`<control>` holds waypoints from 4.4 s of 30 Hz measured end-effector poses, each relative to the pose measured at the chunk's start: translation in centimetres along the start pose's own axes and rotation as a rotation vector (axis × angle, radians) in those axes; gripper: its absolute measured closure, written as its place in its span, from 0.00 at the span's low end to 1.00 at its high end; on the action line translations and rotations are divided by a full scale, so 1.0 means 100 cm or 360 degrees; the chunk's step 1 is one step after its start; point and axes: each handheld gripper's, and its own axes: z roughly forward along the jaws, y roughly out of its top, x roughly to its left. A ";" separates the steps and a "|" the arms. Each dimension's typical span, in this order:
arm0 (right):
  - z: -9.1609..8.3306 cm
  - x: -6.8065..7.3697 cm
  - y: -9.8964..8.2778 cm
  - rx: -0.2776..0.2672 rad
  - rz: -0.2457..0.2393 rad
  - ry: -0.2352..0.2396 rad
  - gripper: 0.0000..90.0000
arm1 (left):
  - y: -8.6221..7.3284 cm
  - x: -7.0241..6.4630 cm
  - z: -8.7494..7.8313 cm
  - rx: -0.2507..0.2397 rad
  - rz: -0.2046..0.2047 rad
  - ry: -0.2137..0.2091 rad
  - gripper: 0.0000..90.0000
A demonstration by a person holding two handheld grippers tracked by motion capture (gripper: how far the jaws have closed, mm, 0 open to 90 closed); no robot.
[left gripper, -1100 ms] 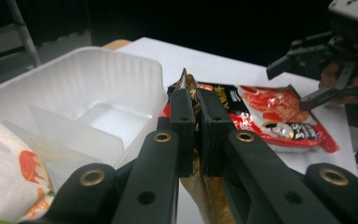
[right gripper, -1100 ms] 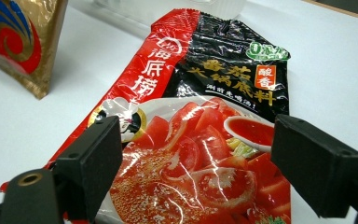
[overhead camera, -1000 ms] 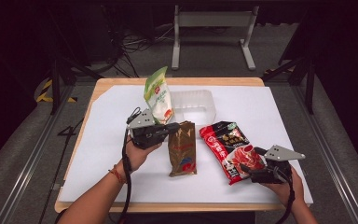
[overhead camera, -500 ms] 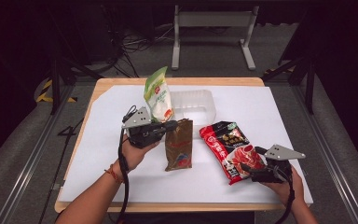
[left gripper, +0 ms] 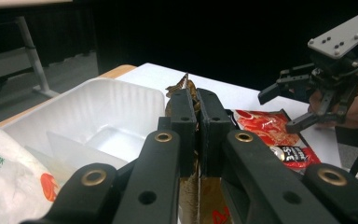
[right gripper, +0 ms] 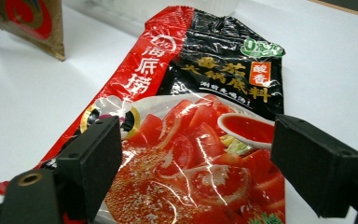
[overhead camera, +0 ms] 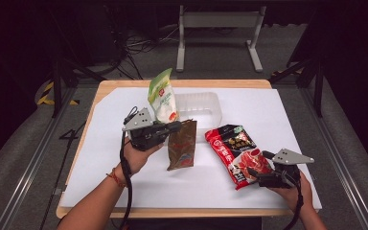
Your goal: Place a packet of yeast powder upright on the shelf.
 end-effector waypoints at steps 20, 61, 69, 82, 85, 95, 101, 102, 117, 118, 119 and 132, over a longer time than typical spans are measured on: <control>-0.002 0.002 -0.004 0.0028 -0.0003 -0.0015 0.19 | 0.051 0.028 0.002 -0.0183 -0.0195 0.0353 0.97; 0.000 0.001 -0.007 0.0044 0.0002 -0.0004 0.19 | 0.083 0.088 0.070 -0.0146 -0.0340 0.0841 0.96; -0.001 0.002 -0.007 0.0047 -0.0006 -0.0006 0.19 | 0.074 0.086 0.083 -0.0139 -0.0384 0.0726 0.93; 0.000 0.002 -0.007 0.0053 -0.0002 -0.0005 0.19 | 0.045 0.073 0.087 0.0108 -0.0153 0.0472 0.67; 0.001 0.002 -0.007 0.0056 -0.0003 -0.0002 0.19 | 0.037 0.073 0.081 0.0130 -0.0128 0.0433 0.66; 0.001 0.002 -0.007 0.0059 -0.0004 -0.0004 0.19 | 0.020 0.060 0.065 0.0202 -0.0024 0.0339 0.58; 0.001 0.003 -0.007 0.0060 -0.0007 -0.0007 0.19 | 0.011 0.053 0.052 0.0261 0.0066 0.0283 0.51; 0.001 0.003 -0.007 0.0059 -0.0007 -0.0007 0.19 | 0.010 0.051 0.049 0.0268 0.0084 0.0283 0.50; 0.000 0.003 -0.007 0.0058 -0.0003 -0.0007 0.19 | -0.023 0.040 0.019 0.0349 0.0149 0.0146 0.62; 0.001 0.003 -0.007 0.0059 -0.0003 -0.0009 0.19 | -0.025 0.039 0.017 0.0352 0.0152 0.0151 0.61; 0.001 0.003 -0.007 0.0059 -0.0006 -0.0008 0.19 | -0.026 0.038 0.013 0.0358 0.0152 0.0137 0.61; -0.001 0.002 -0.006 0.0051 0.0001 0.0015 0.25 | -0.041 0.027 -0.019 0.0422 0.0232 0.0169 0.44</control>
